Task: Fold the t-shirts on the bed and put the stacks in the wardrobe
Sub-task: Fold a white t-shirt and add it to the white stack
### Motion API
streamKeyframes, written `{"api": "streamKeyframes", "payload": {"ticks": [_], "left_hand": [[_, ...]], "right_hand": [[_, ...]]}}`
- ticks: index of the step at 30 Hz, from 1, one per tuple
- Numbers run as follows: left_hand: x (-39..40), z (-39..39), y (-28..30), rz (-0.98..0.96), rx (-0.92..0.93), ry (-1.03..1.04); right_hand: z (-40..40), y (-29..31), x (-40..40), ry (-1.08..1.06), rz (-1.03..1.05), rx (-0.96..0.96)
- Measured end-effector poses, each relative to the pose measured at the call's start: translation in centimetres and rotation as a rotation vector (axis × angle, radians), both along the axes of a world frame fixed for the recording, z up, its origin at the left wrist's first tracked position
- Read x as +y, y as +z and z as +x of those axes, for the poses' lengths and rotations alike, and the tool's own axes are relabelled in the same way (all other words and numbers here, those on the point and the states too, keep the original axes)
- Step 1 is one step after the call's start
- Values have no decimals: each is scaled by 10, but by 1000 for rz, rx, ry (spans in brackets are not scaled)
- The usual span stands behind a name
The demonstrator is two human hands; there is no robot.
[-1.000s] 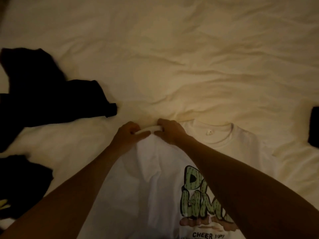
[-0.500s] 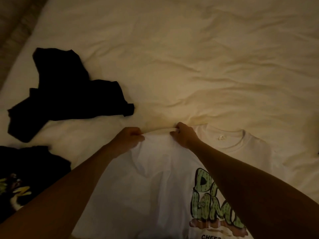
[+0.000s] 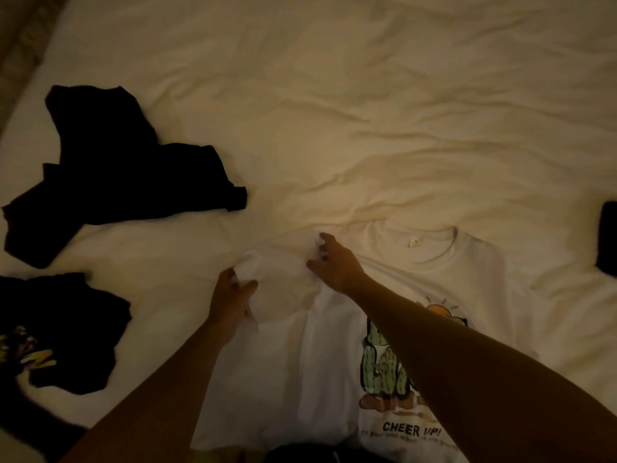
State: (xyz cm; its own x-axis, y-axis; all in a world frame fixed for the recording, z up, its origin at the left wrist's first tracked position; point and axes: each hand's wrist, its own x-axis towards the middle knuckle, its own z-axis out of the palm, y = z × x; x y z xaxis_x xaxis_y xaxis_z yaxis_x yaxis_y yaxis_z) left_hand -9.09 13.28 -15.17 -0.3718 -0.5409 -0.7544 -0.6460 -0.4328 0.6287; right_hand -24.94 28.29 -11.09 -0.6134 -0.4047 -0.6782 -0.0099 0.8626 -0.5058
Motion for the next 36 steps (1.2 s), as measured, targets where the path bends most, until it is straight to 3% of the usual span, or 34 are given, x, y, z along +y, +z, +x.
{"api": "streamKeyframes", "payload": {"ticks": [5,10,12,16,21,25,28,31,34,36], "left_hand": [[5,-6,11,-473,-256,-253],[30,-13,40,-790,-529,-777],[44,-25,48,-786,-547,-880],[86,-60,58,-588,-416,-1063],[169,-112,65,-717,-251,-1341],[243,-142,55,-656,-142,-1514],[289,-161,43,-604,-76,-1564],[322,-175,31,-584,-50,-1583],[347,-180,25,-572,-67,-1598],[354,-181,24,-576,-76,-1614]], "right_hand": [[15,11,17,240,48,-74],[14,35,54,147,36,-73],[6,48,76,77,14,-62],[-9,65,143,-92,-12,-45],[-22,58,271,-582,38,106],[-28,39,359,-872,222,237],[-41,19,402,-1069,236,142],[-52,-5,421,-1236,-50,-100],[-55,-22,427,-1222,-110,-184],[-55,-28,422,-1022,-5,-189]]}}
